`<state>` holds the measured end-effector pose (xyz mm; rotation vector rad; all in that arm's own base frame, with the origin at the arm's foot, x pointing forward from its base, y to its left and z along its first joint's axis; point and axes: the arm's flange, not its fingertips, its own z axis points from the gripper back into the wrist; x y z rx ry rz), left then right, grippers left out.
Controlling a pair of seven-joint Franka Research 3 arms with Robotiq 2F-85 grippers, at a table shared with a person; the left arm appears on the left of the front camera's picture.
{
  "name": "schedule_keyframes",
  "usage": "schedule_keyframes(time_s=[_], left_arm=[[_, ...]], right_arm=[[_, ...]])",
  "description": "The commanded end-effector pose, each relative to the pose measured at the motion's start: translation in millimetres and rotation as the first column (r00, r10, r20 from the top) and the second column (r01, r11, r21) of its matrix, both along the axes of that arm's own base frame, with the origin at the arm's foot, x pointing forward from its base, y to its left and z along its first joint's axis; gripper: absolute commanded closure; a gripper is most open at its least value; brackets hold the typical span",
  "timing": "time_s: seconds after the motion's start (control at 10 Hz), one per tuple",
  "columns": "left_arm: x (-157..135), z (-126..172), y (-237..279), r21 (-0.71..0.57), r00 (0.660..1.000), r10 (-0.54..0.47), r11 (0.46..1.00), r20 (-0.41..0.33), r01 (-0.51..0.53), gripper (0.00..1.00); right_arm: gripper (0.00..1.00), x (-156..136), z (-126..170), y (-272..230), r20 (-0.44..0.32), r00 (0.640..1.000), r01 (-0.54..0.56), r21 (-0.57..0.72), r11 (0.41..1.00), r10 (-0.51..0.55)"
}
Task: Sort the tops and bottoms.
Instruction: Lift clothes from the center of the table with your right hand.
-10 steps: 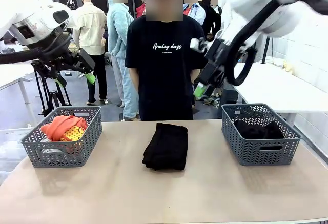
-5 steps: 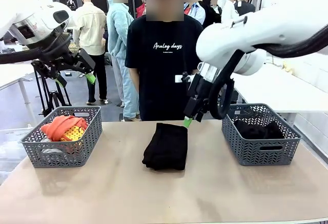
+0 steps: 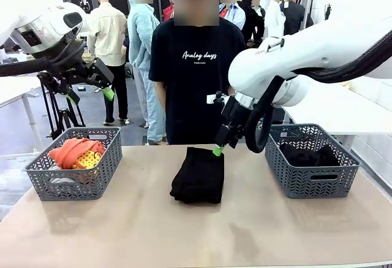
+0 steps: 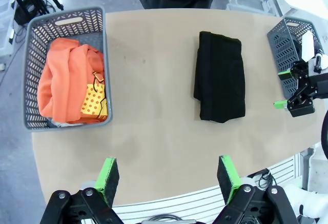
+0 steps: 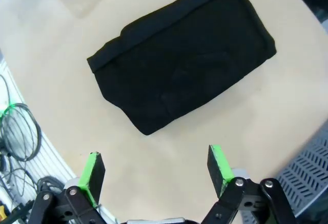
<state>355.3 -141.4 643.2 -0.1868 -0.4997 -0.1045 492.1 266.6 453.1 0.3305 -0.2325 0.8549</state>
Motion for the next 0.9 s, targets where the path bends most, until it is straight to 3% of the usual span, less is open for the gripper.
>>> schedule_keyframes(time_s=[0.0,0.4,0.6,0.8], left_arm=[[-0.4,1.0,3.0,-0.003,1.0,-0.004,1.0,0.001,0.004,0.0],[-0.4,1.0,3.0,-0.003,1.0,-0.004,1.0,0.001,0.004,0.0],[-0.4,1.0,3.0,-0.003,1.0,-0.004,1.0,0.001,0.004,0.0],[-0.4,1.0,3.0,-0.003,1.0,-0.004,1.0,0.001,0.004,0.0]], right_arm=[[0.0,-1.7,7.1,-1.5,0.009,1.0,0.001,0.003,1.0,-0.001],[0.0,-0.7,5.8,-0.5,0.01,1.0,0.0,0.003,1.0,0.0],[0.0,24.6,36.3,58.2,0.127,0.992,-0.008,-0.019,1.0,0.011],[0.0,73.7,29.5,93.9,0.073,0.994,0.092,-0.087,0.992,-0.085]])
